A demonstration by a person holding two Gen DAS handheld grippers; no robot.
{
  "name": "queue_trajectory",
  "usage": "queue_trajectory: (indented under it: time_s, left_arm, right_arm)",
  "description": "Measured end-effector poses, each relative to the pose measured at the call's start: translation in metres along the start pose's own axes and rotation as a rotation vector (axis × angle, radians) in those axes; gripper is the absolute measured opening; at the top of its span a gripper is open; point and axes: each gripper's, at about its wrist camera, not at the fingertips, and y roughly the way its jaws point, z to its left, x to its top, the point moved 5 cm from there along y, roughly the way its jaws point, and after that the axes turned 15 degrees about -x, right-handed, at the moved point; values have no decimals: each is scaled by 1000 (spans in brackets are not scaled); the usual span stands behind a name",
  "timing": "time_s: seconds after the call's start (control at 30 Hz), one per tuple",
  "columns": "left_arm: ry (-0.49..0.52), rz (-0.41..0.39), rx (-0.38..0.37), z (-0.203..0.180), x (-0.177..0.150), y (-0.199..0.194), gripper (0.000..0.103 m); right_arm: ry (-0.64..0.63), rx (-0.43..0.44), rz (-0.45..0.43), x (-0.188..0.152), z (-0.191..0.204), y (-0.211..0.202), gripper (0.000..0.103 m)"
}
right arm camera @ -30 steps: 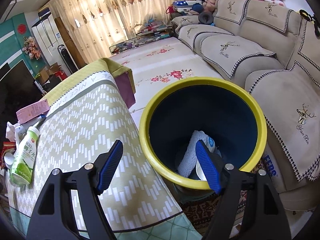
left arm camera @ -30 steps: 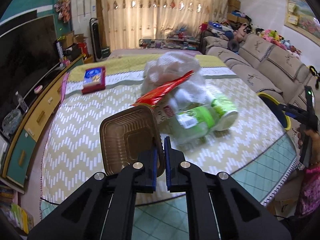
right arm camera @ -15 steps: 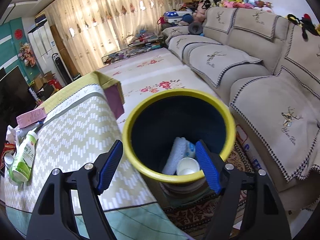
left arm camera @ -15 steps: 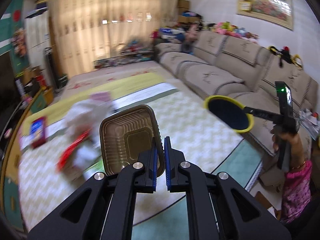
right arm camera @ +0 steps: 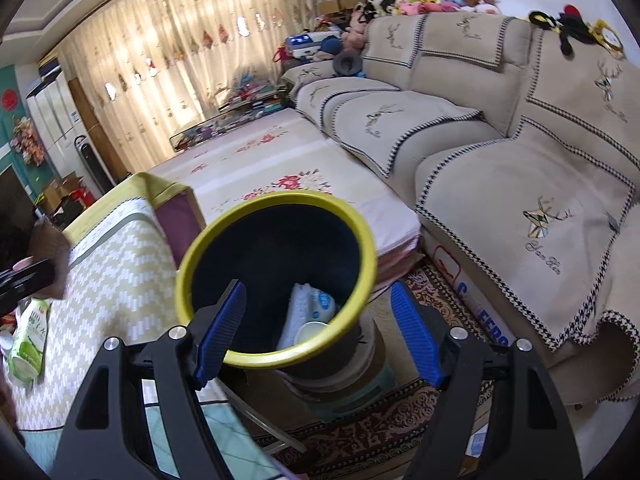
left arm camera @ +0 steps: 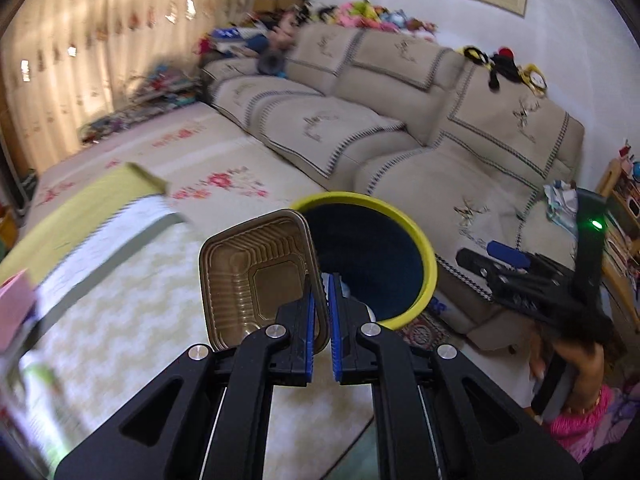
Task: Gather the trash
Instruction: 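Carry the brown tray over the bin and release it with the left gripper, then move the right gripper to the green-labelled bottle and grasp it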
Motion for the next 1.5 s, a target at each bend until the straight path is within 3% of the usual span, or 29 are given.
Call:
queue_trajectory:
  time_s: [0.23,0.43,0.5,0.53,0.6,0.67,0.77,0.9,1.1,1.27,1.5]
  left_arm:
    - [19,102,-17,-2,39,100,7]
    - [-6,168,-5,6,48,153,10]
    - [-17,171,3,10,48,160,30]
    - [-20,169,10,12,48,161,33]
    - [-27,165,21,15,47,160,52]
    - [-45,151,24,17,47,153,57]
    - [-49,127,27,17,44,129,60]
    - [-45,34,48,9,36,74,77]
    - [-110,-90,75,9,4,-22,95]
    - [-191,-182,149,24,-45,-108,98]
    - [-274,-278,368,51,-122,-214,98]
  right_arm:
    - [36,-28,35,-4,-25,17,71]
    - [47,-35,58,-9,-34,26,71]
    - [47,-35,61,-10,-35,27,71]
    - [47,-35,62,-10,-35,26,71]
    - [47,-32,61,-10,-35,26,71]
    - [44,-29,57,-10,-33,23,71]
    - [37,-23,51,-10,-30,20,71]
    - [7,-21,45,-11,-20,15,71]
    - [-38,10,42,-14,3,8,71]
    - [-112,68,34,-22,44,-4,71]
    - [-256,185,15,-41,126,-35,72]
